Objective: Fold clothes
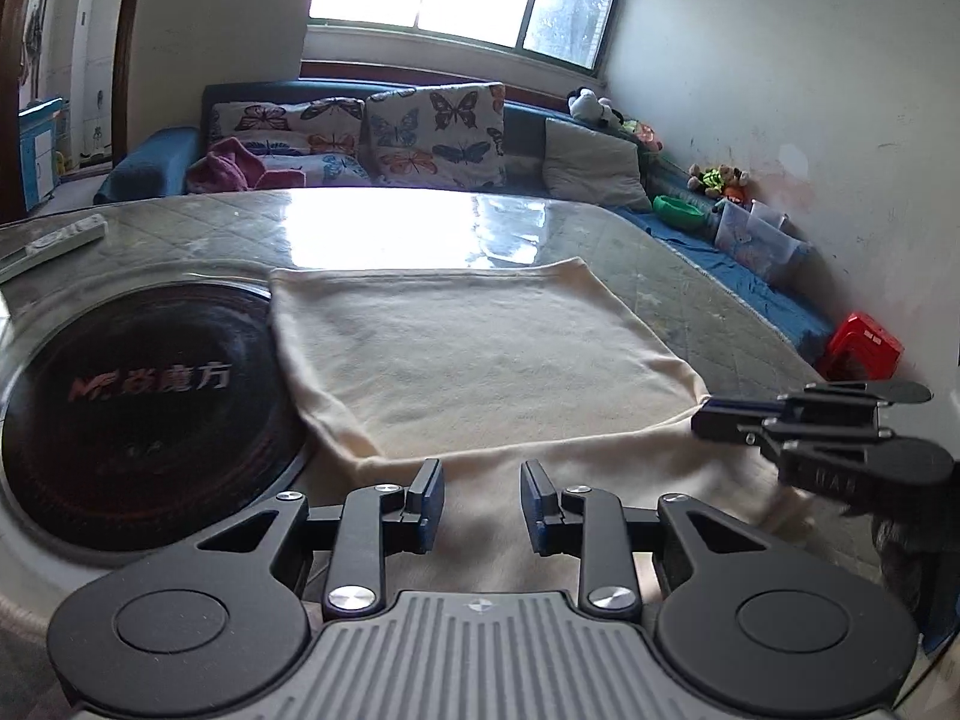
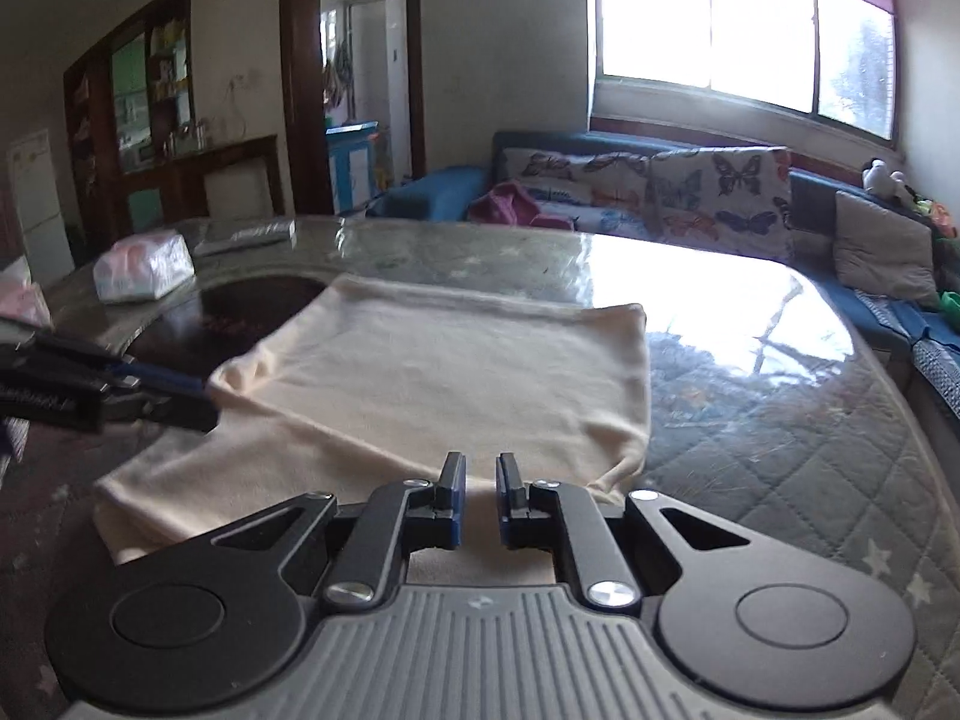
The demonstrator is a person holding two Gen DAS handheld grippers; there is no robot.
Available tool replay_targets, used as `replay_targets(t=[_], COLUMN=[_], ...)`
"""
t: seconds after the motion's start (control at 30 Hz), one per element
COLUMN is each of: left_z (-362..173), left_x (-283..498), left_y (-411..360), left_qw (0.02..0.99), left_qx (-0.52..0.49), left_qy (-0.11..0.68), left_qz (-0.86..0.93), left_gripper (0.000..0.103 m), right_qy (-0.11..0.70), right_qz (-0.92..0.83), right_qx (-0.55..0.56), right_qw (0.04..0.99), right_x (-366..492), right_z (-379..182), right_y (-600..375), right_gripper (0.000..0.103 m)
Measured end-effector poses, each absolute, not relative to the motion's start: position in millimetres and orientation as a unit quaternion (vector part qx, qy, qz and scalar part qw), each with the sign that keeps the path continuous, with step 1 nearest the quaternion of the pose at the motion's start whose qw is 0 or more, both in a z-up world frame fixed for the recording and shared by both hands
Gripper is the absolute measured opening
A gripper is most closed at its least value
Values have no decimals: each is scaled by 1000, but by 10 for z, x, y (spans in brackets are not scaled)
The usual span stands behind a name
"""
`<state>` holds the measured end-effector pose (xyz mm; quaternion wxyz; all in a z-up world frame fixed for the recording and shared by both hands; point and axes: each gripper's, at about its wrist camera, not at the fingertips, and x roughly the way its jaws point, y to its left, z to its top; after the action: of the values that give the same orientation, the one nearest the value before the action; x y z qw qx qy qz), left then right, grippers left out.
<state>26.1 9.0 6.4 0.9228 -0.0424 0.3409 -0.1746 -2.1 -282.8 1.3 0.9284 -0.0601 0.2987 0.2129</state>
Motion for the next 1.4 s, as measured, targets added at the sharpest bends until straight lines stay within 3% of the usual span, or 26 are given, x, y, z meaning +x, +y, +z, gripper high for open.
replay_targets(t=[0.73, 0.83, 1.0, 1.3, 1.33, 1.4], left_z=[-39, 48, 116, -127, -147, -165], left_x=[-298, -413, -738, -900, -903, -872], left_y=[30, 52, 9, -319, -347, -359], left_qw=[915, 915, 907, 893, 892, 891], left_qx=[56, 79, 155, 255, 262, 257], left_qy=[334, 324, 289, 234, 227, 228], left_qz=[-220, -229, -263, -288, -290, -296], left_gripper=[31, 31, 42, 42, 41, 18], right_qy=[303, 297, 292, 294, 292, 288], right_qz=[244, 248, 265, 288, 290, 298], right_qx=[-103, -116, -158, -225, -232, -242], right_qw=[915, 915, 905, 883, 881, 878], right_x=[-558, -617, -788, -1033, -1058, -1098], right_z=[22, 98, 192, 103, 92, 72], right_y=[-3047, -3052, -3061, -3033, -3026, -3010], right_gripper=[14, 27, 32, 49, 53, 57])
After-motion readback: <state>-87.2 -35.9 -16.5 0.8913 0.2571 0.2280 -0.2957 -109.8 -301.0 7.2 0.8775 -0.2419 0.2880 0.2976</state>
